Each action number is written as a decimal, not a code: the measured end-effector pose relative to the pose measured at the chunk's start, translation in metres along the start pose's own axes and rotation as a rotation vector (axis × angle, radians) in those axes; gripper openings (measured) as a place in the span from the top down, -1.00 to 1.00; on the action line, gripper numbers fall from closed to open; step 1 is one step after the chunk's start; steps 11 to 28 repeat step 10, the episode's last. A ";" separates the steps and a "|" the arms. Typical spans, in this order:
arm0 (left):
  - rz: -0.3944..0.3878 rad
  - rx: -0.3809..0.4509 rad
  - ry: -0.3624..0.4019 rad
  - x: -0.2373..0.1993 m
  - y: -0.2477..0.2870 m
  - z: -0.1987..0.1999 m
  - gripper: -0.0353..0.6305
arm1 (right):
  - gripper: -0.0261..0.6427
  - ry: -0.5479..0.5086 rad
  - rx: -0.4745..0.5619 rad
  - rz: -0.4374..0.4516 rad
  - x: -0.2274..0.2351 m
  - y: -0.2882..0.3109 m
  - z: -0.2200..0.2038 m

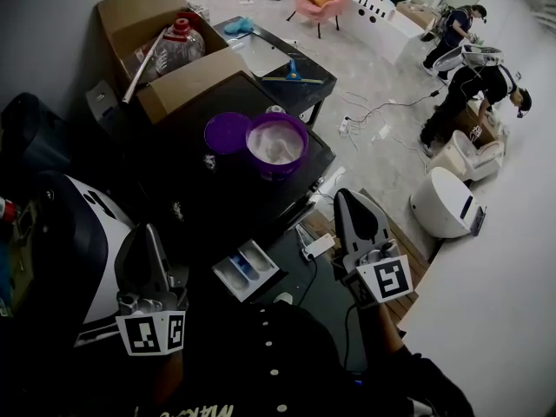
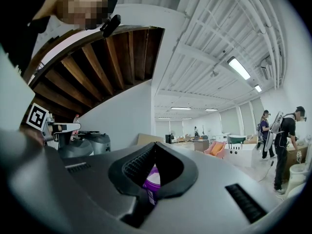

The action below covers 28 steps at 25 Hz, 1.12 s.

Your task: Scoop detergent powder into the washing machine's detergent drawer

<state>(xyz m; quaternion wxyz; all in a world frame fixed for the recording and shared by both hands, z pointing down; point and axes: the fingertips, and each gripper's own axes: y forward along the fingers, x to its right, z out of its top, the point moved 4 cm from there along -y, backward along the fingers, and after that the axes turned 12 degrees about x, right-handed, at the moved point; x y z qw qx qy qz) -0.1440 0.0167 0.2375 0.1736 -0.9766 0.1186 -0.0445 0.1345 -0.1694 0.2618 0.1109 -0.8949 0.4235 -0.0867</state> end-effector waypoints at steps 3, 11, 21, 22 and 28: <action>-0.001 -0.001 0.001 0.002 0.000 0.000 0.85 | 0.83 -0.002 0.000 0.004 0.000 0.000 0.000; 0.003 -0.006 0.003 0.003 0.002 -0.004 0.85 | 0.84 -0.007 -0.005 0.008 0.002 0.002 -0.004; 0.003 -0.006 0.003 0.003 0.002 -0.004 0.85 | 0.84 -0.007 -0.005 0.008 0.002 0.002 -0.004; 0.003 -0.006 0.003 0.003 0.002 -0.004 0.85 | 0.84 -0.007 -0.005 0.008 0.002 0.002 -0.004; 0.003 -0.006 0.003 0.003 0.002 -0.004 0.85 | 0.84 -0.007 -0.005 0.008 0.002 0.002 -0.004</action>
